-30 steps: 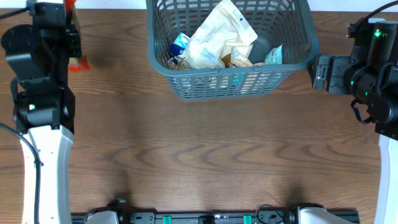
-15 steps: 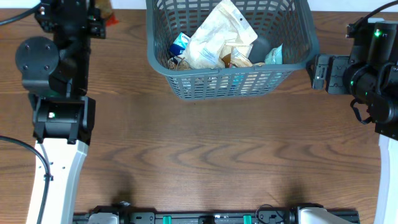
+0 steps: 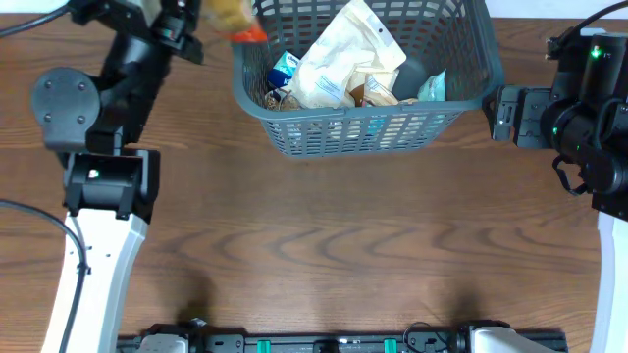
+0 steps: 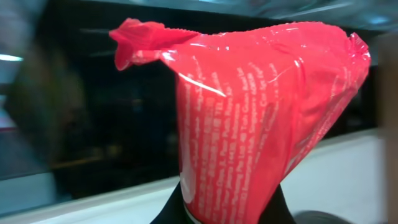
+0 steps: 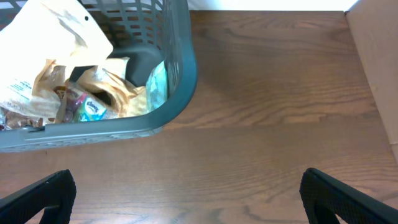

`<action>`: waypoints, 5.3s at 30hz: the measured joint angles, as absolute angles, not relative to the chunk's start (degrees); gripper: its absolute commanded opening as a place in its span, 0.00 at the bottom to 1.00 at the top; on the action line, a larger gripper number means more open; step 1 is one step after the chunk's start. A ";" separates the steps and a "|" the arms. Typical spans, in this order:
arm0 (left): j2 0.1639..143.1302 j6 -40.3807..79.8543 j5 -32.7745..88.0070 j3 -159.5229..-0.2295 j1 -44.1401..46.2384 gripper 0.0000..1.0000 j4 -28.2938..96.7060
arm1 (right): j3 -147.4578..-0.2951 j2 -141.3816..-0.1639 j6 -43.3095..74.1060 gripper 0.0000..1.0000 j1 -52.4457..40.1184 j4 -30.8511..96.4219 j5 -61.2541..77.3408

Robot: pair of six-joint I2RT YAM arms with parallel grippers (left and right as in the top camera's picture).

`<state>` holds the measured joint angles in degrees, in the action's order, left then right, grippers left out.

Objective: Pack container

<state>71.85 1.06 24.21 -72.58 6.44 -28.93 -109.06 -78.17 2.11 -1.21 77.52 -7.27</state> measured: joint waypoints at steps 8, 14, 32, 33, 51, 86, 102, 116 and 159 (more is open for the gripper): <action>76.64 4.80 30.70 -72.58 15.00 0.06 -27.46 | -109.06 -78.17 2.07 0.99 -1.21 77.54 -7.25; 82.26 5.43 31.79 -72.58 17.74 0.06 -25.93 | -109.06 -78.17 1.91 0.99 -1.21 77.56 -7.25; 96.33 5.34 32.53 -72.58 17.58 0.06 -24.67 | -109.06 -78.17 1.67 0.99 -1.21 78.13 -7.27; 96.33 5.34 32.91 -72.58 17.58 0.06 -24.80 | -109.06 -78.17 1.65 0.99 -1.21 78.06 -7.27; 96.33 3.95 38.24 -72.58 24.05 0.06 -27.73 | -109.06 -78.17 1.41 0.99 -1.21 77.93 -7.27; 83.02 3.88 9.87 -74.91 4.16 0.99 -0.21 | -109.03 -78.13 0.23 0.99 -0.54 73.78 -11.22; 74.67 1.52 -9.45 -75.02 -10.79 0.99 43.66 | -108.99 -77.78 1.91 0.94 8.51 76.03 -15.94; 51.24 1.50 -3.68 -73.06 -10.76 0.99 54.04 | -97.36 -59.31 3.90 0.95 8.51 75.75 -16.93; 17.87 7.51 6.09 -59.00 -10.76 0.99 64.40 | -68.40 -17.12 3.03 0.99 5.65 68.88 -6.17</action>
<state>17.87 7.51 6.09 -59.00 -10.76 64.40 -68.40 -17.12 3.03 5.65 68.88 -6.17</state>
